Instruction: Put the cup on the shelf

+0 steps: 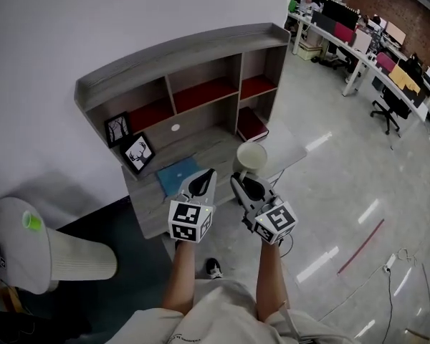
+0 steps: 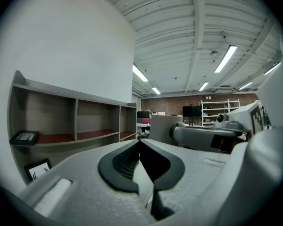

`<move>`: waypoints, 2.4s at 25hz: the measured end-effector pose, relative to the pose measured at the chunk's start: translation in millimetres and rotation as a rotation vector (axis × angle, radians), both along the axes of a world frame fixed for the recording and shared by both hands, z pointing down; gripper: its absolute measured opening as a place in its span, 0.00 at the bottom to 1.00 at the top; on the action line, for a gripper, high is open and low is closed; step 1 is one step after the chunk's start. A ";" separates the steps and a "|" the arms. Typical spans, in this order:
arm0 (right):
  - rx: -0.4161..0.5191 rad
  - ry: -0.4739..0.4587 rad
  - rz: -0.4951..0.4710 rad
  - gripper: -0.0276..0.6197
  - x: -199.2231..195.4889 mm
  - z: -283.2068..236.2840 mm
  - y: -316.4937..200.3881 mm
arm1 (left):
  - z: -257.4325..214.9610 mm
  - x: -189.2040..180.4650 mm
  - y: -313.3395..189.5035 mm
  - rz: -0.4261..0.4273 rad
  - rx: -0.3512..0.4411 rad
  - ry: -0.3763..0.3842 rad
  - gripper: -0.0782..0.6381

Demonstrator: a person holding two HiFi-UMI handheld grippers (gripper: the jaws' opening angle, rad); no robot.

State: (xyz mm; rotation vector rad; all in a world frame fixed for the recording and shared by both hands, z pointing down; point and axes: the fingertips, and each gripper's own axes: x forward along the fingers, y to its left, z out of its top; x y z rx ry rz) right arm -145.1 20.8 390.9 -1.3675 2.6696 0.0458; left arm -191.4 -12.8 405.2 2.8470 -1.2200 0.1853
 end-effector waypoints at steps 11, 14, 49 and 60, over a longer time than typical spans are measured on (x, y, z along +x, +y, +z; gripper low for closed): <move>0.016 -0.043 0.073 0.10 5.8 2.7 -47.7 | -4.1 -4.8 -50.6 0.054 0.024 0.014 0.12; 0.011 -0.040 0.082 0.10 8.3 5.1 -47.2 | -1.2 -1.1 -51.8 0.062 0.010 0.032 0.12; 0.000 -0.109 0.080 0.10 155.7 9.3 -167.5 | 16.3 142.9 -157.5 0.093 -0.008 -0.050 0.12; -0.010 -0.100 0.000 0.10 201.1 10.3 -219.0 | 14.0 195.4 -208.3 0.015 -0.020 -0.025 0.12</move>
